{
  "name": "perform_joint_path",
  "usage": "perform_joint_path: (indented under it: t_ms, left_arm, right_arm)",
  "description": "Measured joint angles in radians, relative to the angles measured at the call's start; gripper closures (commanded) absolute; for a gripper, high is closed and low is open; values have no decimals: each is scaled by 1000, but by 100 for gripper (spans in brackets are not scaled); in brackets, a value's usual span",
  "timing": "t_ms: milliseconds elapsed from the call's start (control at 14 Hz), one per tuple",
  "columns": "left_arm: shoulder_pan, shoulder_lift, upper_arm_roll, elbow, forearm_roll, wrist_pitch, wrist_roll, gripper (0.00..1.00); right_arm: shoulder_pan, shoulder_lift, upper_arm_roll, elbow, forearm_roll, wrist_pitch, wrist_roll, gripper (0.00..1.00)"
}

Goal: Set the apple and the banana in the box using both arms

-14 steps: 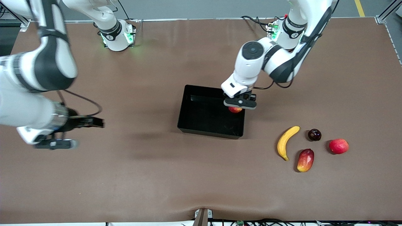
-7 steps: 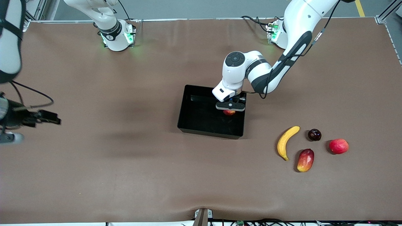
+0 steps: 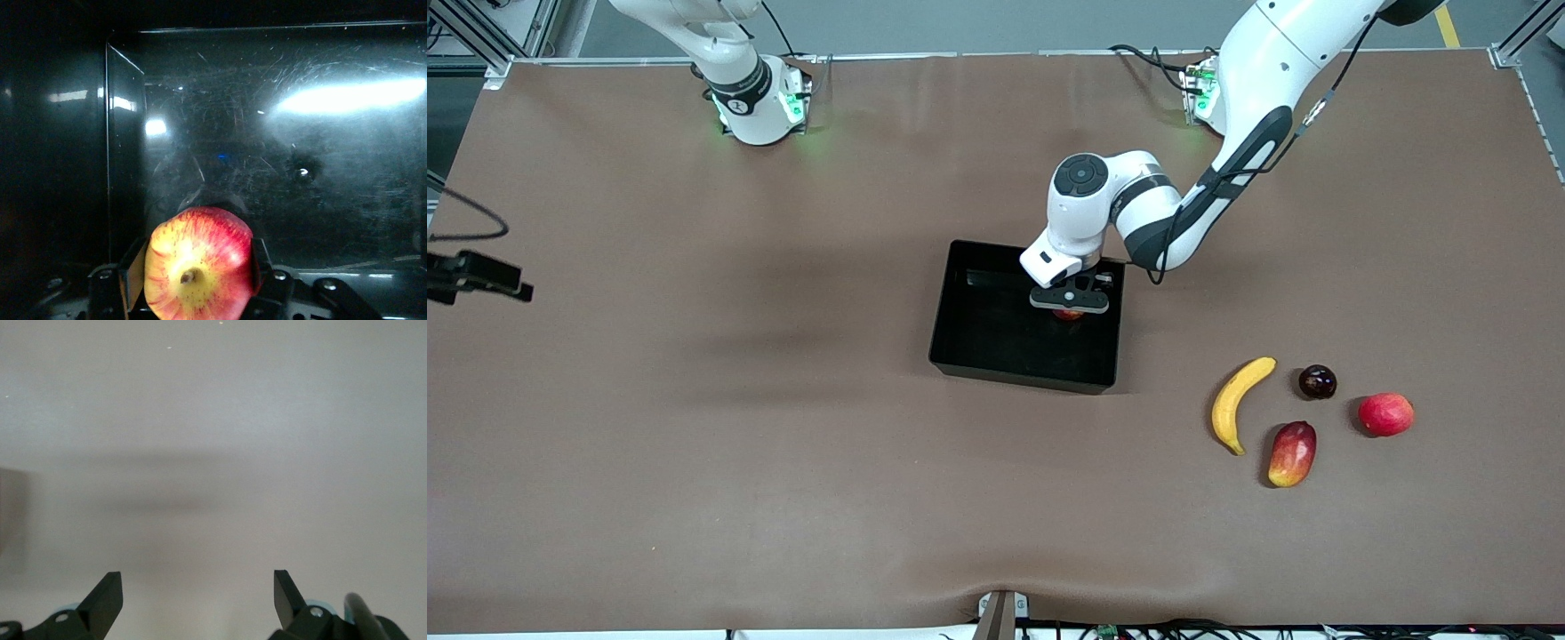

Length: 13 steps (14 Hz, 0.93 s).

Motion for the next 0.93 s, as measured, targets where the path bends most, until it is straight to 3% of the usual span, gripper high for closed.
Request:
perform_joint_path:
  t_ms: [72, 143, 215, 287, 358, 573, 932]
  left_arm:
    - [0, 0, 0, 0, 0, 0, 0, 97]
    - [0, 1, 0, 0, 0, 0, 0, 88]
    - [0, 1, 0, 0, 0, 0, 0, 58]
    - [0, 1, 0, 1, 0, 0, 0, 9]
    - [0, 1, 0, 1, 0, 0, -1, 0]
    - [0, 4, 0, 1, 0, -1, -27, 0]
    - [1, 1, -19, 70, 1, -99, -29, 0]
  right_arm:
    - [13, -52, 4, -90, -1, 42, 0, 0]
    - [21, -97, 6, -167, -5, 67, 0, 0]
    - [23, -127, 7, -213, -9, 88, -1, 0]
    - [22, -142, 5, -220, -12, 103, -5, 0]
    - [21, -149, 3, -200, -12, 108, -7, 0]
    - [11, -153, -6, -113, -13, 73, -10, 0]
    - [8, -152, -10, -99, -14, 66, -14, 0]
